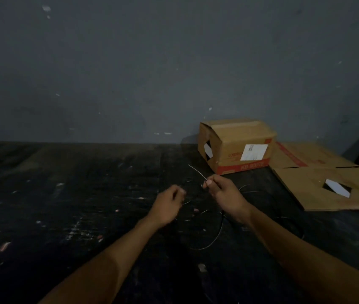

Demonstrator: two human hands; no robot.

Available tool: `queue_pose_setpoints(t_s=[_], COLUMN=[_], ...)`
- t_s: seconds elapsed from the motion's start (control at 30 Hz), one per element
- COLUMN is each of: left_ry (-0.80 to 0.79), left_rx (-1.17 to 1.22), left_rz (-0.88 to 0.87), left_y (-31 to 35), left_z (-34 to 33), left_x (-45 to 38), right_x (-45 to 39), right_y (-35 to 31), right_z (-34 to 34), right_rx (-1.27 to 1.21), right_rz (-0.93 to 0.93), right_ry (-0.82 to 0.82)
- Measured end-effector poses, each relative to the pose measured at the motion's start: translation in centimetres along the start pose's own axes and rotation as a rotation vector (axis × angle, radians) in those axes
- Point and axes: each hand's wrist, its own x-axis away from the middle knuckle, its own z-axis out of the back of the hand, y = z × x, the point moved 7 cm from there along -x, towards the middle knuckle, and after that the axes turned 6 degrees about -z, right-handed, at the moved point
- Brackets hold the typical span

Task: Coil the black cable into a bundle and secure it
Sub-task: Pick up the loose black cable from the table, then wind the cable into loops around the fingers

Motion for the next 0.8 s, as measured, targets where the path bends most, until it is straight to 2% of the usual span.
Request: queue_pose_setpoints(t_s=[0.1, 0.3, 0.37, 0.53, 0.7, 0.8], left_ry=[-0.03, -0.505, -0.58, -0.709, -0.803, -0.753], left_rx=[0.249, 0.468, 0.483, 0.372, 0.545, 0.606], left_rz=[0.055, 0.217, 0.249, 0.225, 0.179, 0.148], left_y=[3.5, 9.0, 10.1, 12.1, 13.9, 14.5], left_z=[2.8, 3.7, 3.9, 3.8, 3.1, 3.1], left_x=[-1.4, 0.6, 1.6, 3.5, 5.2, 5.4], right_x=[0.9, 3.2, 3.7, 4.2, 4.2, 3.9], right_y=[-1.7, -5.2, -6.3, -8.8, -10.2, -10.3], right_z=[0.2, 1.0, 1.5, 2.4, 3.2, 4.3], right_rx=[0.113, 0.337, 0.378, 0.531, 0.519, 0.452], right_rz=[0.079, 0.17, 0.176, 0.247, 0.271, 0.263], right_ry=[-0.087, -0.309, -0.346, -0.328, -0.278, -0.217])
